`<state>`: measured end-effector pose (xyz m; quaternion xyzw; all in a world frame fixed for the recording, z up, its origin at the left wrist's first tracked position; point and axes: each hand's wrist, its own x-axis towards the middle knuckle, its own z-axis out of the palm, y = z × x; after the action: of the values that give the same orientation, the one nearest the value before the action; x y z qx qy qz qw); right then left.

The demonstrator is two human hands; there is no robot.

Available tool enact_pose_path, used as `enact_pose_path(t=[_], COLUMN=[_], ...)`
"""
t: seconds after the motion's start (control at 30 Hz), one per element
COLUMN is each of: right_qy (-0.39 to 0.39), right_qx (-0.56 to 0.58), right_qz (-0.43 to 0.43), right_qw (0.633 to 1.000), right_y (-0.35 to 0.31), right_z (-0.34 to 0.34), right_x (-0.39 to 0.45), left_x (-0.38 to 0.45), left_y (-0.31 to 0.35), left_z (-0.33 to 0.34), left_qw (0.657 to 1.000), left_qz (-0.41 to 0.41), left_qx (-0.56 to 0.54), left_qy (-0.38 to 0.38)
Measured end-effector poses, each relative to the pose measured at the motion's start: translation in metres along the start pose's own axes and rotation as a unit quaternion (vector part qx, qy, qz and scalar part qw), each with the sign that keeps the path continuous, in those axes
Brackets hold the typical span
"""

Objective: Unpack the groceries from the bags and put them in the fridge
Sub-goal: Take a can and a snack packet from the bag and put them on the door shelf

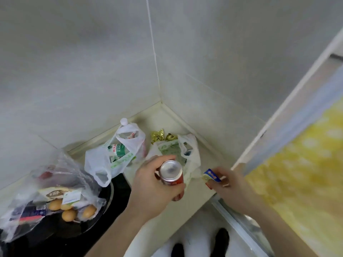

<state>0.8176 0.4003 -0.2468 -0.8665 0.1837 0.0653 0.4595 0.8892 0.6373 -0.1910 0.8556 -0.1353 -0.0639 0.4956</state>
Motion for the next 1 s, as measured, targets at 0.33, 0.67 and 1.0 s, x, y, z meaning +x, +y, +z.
enact_pose_path(t=[0.33, 0.67, 1.0], right_qy=[0.174, 0.341, 0.516], right_qx=[0.138, 0.163, 0.156], right_qz=[0.057, 0.118, 0.182], right_qw=[0.973, 0.918, 0.822], right_y=[0.040, 0.129, 0.214], right_z=[-0.068, -0.153, -0.199], right_x=[-0.153, -0.358, -0.553], left_x=[-0.036, -0.154, -0.308], left_y=[0.075, 0.187, 0.289], left_z=[0.073, 0.212, 0.340], left_qw=[0.973, 0.909, 0.781], left_qz=[0.135, 0.242, 0.402], left_qx=[-0.002, -0.034, -0.048], left_qy=[-0.186, -0.339, -0.475])
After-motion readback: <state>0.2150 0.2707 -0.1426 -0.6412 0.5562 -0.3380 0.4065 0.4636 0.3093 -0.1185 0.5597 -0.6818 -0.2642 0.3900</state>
